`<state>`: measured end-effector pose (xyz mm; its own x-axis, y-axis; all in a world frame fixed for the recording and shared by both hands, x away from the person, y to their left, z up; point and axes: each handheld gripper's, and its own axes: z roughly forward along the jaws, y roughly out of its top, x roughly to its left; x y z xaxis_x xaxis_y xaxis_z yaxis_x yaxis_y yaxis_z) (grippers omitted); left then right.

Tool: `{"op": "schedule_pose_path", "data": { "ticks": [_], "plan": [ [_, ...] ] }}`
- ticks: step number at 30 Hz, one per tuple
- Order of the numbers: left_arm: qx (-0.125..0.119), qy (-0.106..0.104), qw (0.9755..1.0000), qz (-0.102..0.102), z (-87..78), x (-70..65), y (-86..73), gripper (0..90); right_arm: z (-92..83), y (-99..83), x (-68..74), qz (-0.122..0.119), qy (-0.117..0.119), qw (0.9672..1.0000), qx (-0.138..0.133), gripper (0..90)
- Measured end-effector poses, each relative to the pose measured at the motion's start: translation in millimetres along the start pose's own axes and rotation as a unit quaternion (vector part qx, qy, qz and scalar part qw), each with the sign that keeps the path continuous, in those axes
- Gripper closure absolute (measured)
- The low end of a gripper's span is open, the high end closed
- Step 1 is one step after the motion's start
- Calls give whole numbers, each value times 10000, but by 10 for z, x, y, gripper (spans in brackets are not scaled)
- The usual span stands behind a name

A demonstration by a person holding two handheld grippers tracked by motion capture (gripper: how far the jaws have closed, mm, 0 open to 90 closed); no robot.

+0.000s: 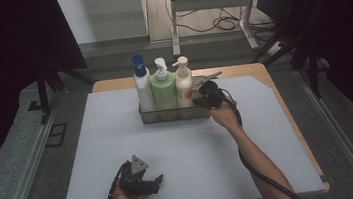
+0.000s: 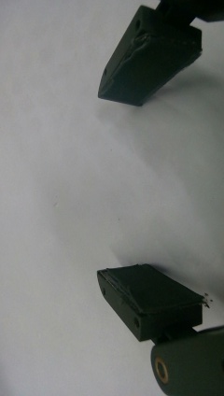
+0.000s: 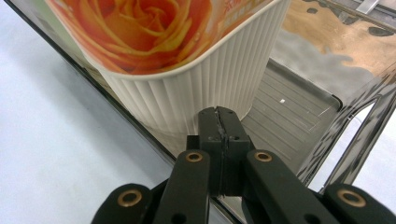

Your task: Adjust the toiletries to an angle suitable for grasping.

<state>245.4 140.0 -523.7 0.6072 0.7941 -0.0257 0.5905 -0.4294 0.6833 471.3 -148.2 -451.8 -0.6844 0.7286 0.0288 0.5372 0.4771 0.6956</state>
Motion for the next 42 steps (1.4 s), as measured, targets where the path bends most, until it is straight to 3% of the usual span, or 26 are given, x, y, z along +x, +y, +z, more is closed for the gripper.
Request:
{"op": "schedule_pose_path", "data": {
  "ticks": [15, 42],
  "plan": [
    [-1, 1, 10000, 3, 0, 0, -1, 120, -31, -17, -12, -38, -24, 10000, -39, 855],
    [-12, -3, 10000, 0, 2, 0, -2, 120, -247, -28, 24, -171, -101, 9994, -272, 646]
  ]
}}
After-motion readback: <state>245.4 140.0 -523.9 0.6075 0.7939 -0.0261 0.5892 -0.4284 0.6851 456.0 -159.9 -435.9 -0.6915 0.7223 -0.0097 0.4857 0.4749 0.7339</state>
